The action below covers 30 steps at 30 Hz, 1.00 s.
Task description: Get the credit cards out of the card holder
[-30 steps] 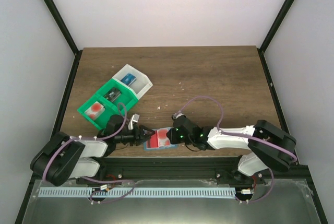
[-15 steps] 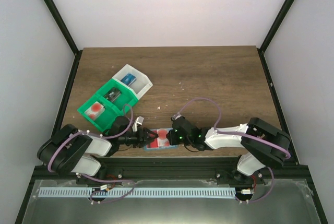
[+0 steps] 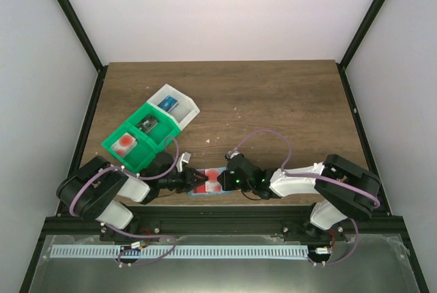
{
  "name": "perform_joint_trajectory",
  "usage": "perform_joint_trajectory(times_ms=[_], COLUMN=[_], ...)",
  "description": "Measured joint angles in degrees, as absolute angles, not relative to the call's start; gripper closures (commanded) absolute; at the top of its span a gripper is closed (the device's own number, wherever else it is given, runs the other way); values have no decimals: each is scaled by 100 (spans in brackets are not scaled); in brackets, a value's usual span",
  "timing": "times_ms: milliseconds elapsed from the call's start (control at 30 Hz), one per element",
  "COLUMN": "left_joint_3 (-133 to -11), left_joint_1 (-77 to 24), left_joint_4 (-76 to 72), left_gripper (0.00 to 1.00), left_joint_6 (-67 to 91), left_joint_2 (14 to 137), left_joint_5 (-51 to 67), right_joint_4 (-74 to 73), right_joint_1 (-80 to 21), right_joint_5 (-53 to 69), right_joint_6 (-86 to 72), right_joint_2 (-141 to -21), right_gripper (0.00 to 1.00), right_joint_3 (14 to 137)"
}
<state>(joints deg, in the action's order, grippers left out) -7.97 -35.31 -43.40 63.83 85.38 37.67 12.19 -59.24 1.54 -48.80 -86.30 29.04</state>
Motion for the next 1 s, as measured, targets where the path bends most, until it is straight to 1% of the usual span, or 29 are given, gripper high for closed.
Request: perform_joint_trajectory(times_ms=[267,333,733,867,1000], left_joint_3=[-851,-851,-851,-845,-840], left_joint_1=[-3540,-3542,-3540,-3518,-3382], left_joint_4=[-4488,-4510,-4515,-4003,-3000], left_gripper=[96,100,100,100,100], left_joint_6=[6418,6427,6405,6276,6060], left_joint_2=[8809,8814,8641,8123,7229], left_joint_5=[3717,3717,3756,3680,3369], right_joint_4=[1258,1258,1256,1229,1186], right_joint_1=[-5924,-5924,-5922,-5922,-5922], right_joint_5=[176,178,189,193,200], right_joint_6=[-4893,-4893,-4893,-4890,-4864], right_joint_2=[-8628,-8630,-8628,-8586,-8519], right_gripper=[89,89,88,88,88], right_joint_3=[2882,2882,2882,2864,2827])
